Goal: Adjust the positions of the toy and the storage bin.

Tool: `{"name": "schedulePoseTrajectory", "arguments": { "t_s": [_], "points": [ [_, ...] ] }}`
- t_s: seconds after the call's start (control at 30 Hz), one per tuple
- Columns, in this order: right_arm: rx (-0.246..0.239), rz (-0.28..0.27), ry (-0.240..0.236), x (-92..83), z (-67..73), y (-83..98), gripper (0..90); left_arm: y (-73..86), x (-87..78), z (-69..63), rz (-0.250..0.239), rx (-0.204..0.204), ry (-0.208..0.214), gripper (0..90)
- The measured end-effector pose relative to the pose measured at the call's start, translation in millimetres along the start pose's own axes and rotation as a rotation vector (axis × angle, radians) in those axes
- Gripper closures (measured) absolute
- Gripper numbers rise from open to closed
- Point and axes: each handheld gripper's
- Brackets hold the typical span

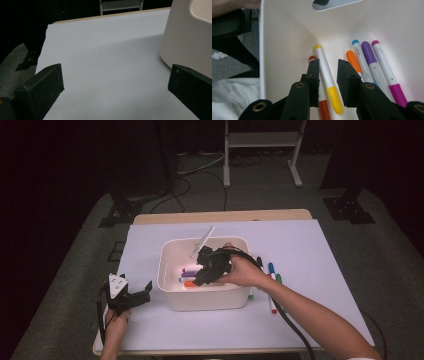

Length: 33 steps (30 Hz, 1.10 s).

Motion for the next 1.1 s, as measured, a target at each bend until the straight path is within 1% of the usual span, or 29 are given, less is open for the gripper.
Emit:
{"name": "schedulePoseTrajectory", "arguments": {
  "t_s": [0.03, 0.1, 0.17, 0.23, 0.33, 0.4, 0.5, 0.57, 0.63, 0.73, 0.83, 0.93, 1.0, 1.1],
  "points": [
    [-0.005, -0.011, 0.004, -3.7, 0.8, 1.0, 70.6, 0.0, 0.0, -0.1, -0.002, 0.000, 0.000, 0.0],
    [-0.004, -0.039, 0.008, -16.8, 4.0, 5.1, 70.2, 0.0, -0.2, -0.2, 0.000, 0.001, -0.001, 0.0],
    [0.000, -0.065, 0.023, -29.4, 6.9, 10.2, 69.7, 0.0, -0.1, -0.1, 0.000, 0.002, -0.001, 0.0],
    [0.015, -0.095, 0.029, -42.2, 8.9, 16.7, 69.7, 0.0, -0.1, 0.1, 0.001, 0.000, -0.002, 0.0],
    [0.022, -0.131, 0.047, -58.8, 12.1, 27.7, 68.9, 0.0, 0.0, -0.2, 0.000, 0.001, -0.002, 0.0],
    [0.024, -0.156, 0.069, -71.9, 14.3, 38.7, 68.7, 0.0, 0.0, -0.3, 0.001, 0.001, -0.003, 0.0],
    [0.050, -0.190, 0.097, -87.7, 17.0, 55.4, 68.6, 0.0, -0.1, -0.3, 0.001, 0.003, -0.003, 0.0],
    [0.061, -0.202, 0.118, -97.3, 18.4, 67.7, 68.4, -0.1, -0.2, -0.2, 0.003, 0.006, -0.003, 0.0],
    [0.082, -0.218, 0.134, -105.5, 20.3, 79.0, 68.2, -0.1, -0.1, -0.3, 0.003, 0.006, -0.004, 0.0],
    [0.123, -0.246, 0.167, -119.0, 21.3, 101.0, 68.0, -0.1, 0.0, -0.3, 0.003, 0.006, -0.005, 0.0],
    [0.154, -0.266, 0.187, -128.5, 20.4, 120.8, 67.9, -0.1, 0.0, -0.5, 0.004, 0.007, -0.007, 0.0],
    [0.184, -0.276, 0.204, -133.1, 19.0, 138.8, 67.5, -0.1, 0.0, -0.9, 0.001, 0.009, -0.009, 0.0],
    [0.206, -0.280, 0.217, -133.6, 17.0, 150.4, 67.2, 0.0, 0.2, -1.0, -0.001, 0.007, -0.008, 0.0],
    [0.241, -0.288, 0.223, -130.5, 12.7, 167.9, 66.7, -0.1, 0.1, -0.6, 0.003, 0.007, -0.008, 0.0]
  ]
}}
Point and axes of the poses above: each handheld gripper's, and its own axes: x roughly forward along the jaws, y roughly out of its underside, z roughly to its left, and after that the axes turned 15 degrees about -y, right-handed
